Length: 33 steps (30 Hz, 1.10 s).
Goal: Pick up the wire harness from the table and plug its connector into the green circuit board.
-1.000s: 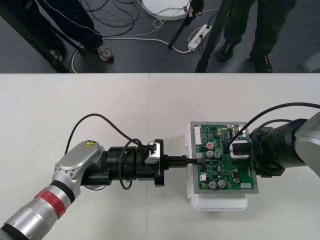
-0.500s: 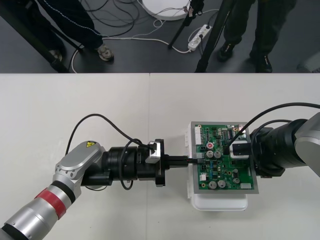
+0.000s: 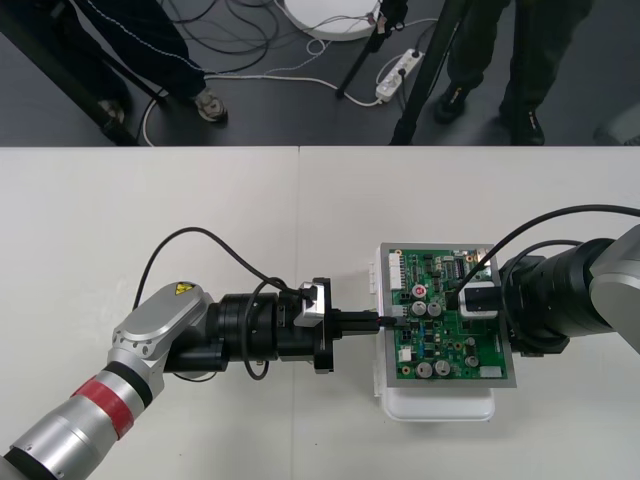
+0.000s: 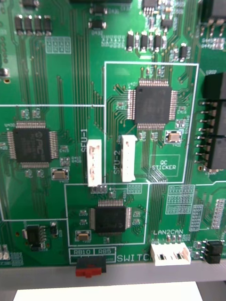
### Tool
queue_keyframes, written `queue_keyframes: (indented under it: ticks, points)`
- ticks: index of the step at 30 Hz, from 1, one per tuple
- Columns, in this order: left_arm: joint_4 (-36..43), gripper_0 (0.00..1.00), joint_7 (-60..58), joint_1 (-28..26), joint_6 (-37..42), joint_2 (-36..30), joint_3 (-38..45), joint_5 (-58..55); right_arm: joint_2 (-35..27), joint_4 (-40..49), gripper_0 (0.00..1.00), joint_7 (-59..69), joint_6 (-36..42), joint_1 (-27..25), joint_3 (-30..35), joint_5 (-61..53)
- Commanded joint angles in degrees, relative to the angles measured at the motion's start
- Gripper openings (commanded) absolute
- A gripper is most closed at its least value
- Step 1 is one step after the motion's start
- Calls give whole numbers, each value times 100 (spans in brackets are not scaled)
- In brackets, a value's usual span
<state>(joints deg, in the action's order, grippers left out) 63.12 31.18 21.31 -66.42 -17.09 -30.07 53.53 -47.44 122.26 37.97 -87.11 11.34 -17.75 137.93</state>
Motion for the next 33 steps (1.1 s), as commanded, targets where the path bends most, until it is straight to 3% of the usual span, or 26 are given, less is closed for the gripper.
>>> queue_keyframes:
  ticks: [1, 23, 24, 26, 30, 31, 33]
  points:
    - [315, 0, -50, 13, 270, 206, -272, -97, 147, 149, 100, -97, 107, 26, -106, -205]
    - [306, 1, -112, 13, 341, 171, -289, -123, 156, 158, 100, -71, 115, 35, -97, -214]
    - [315, 6, -120, 13, 349, 153, -289, -132, 156, 158, 100, -71, 115, 35, -97, -214]
    - [315, 54, -94, 13, 376, 127, -289, -141, 156, 158, 100, -79, 115, 35, -97, -214]
    - [315, 82, 205, 22, 393, 83, -281, -282, 147, 149, 100, -79, 115, 35, -89, -187]
    - [315, 98, 301, 22, 393, 65, -281, -326, 147, 158, 100, -79, 115, 35, -89, -178]
    - [315, 100, 416, 22, 393, 30, -281, -378, 147, 158, 100, -79, 115, 35, -89, -170]
